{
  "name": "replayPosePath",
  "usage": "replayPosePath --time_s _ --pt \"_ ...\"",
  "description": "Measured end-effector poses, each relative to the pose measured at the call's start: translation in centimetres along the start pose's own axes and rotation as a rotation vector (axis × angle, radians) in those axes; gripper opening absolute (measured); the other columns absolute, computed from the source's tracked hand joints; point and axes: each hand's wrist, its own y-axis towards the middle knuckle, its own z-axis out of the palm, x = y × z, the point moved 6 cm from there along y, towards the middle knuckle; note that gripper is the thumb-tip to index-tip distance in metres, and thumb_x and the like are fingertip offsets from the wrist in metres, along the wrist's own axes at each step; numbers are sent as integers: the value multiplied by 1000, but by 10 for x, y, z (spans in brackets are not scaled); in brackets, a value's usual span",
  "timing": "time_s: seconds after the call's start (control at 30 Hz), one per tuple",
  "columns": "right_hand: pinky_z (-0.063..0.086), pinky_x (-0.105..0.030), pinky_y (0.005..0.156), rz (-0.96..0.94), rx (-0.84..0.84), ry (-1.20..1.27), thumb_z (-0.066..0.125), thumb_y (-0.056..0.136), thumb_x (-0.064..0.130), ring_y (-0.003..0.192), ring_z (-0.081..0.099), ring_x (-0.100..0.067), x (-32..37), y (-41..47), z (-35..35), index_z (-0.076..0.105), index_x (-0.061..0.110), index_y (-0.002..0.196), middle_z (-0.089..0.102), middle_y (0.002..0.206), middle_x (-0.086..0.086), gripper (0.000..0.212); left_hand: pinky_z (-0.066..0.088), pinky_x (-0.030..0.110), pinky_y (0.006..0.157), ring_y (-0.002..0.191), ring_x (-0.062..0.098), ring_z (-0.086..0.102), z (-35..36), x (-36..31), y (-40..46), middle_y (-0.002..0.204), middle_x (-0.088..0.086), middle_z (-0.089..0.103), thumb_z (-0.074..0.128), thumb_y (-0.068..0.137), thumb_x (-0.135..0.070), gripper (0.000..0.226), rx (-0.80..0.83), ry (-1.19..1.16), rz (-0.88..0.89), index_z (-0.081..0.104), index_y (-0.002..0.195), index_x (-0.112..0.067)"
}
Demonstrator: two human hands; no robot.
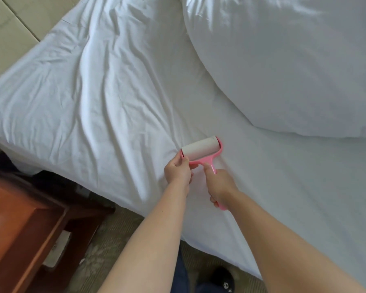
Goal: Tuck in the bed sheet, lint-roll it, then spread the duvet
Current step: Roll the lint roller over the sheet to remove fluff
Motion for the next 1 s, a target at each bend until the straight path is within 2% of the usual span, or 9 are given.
replayPosePath --time_s 0.1,0.2,0.3,0.43,0.57,0.63,0.77,0.93,1.0 --pt "35 -25 48 18 14 -25 30 95 60 50 41 -20 -18 -15 -5 49 13 84 44 64 -6 52 40 20 49 48 8 51 -2 13 -20 90 9 73 49 99 -15 36 1 28 -11 56 132 -27" --pt "37 -26 47 26 21 -81 28 96 59 53 43 -20 -26 -29 -13 51 14 88 47 67 -4 51 40 17 44 43 2 54 -3 16 -38 105 11 71 44 98 -9 37 36 80 -15 57 127 -27" --pt "39 -28 50 -33 -40 -182 29 94 60 56 47 -19 -24 -36 -25 50 14 82 49 68 -2 52 41 15 43 45 5 57 -3 7 -47 94 12 73 40 91 -3 42 57 138 13 60 122 -24" --pt "42 -33 59 -89 -117 -172 32 92 64 59 48 -19 -13 -35 -33 47 16 74 53 71 -1 53 53 27 65 61 16 64 -2 -9 -46 61 -1 69 41 86 -9 45 5 173 80 59 124 -25" --pt "44 -29 54 -42 -81 -205 30 93 63 60 50 -19 -2 -23 -25 51 13 85 54 73 -2 54 50 24 59 57 16 62 -4 -15 -29 71 5 72 38 85 -4 38 67 234 54 66 106 -19" --pt "39 -26 48 12 -36 -207 28 93 61 59 48 -19 -1 -15 -16 49 14 87 52 74 -2 52 43 19 51 51 13 57 -5 -15 -18 81 11 73 38 90 -3 35 128 259 -9 64 102 -23" --pt "35 -23 45 39 -13 -214 27 94 60 58 45 -18 15 6 -6 45 15 86 49 74 -2 49 38 21 50 50 10 53 -2 -24 8 81 7 72 37 98 -8 35 148 240 -64 61 115 -27" --pt "37 -23 46 4 -50 -218 28 94 62 57 48 -20 46 36 5 46 15 80 50 71 -3 52 32 12 36 38 3 50 6 -44 46 75 3 68 34 102 -14 39 116 231 -93 53 132 -30" --pt "40 -24 48 -12 -67 -218 28 93 63 57 49 -21 54 47 9 47 15 77 51 70 -3 53 31 13 37 39 5 48 7 -53 59 76 3 69 34 102 -13 42 118 248 -106 49 136 -33"
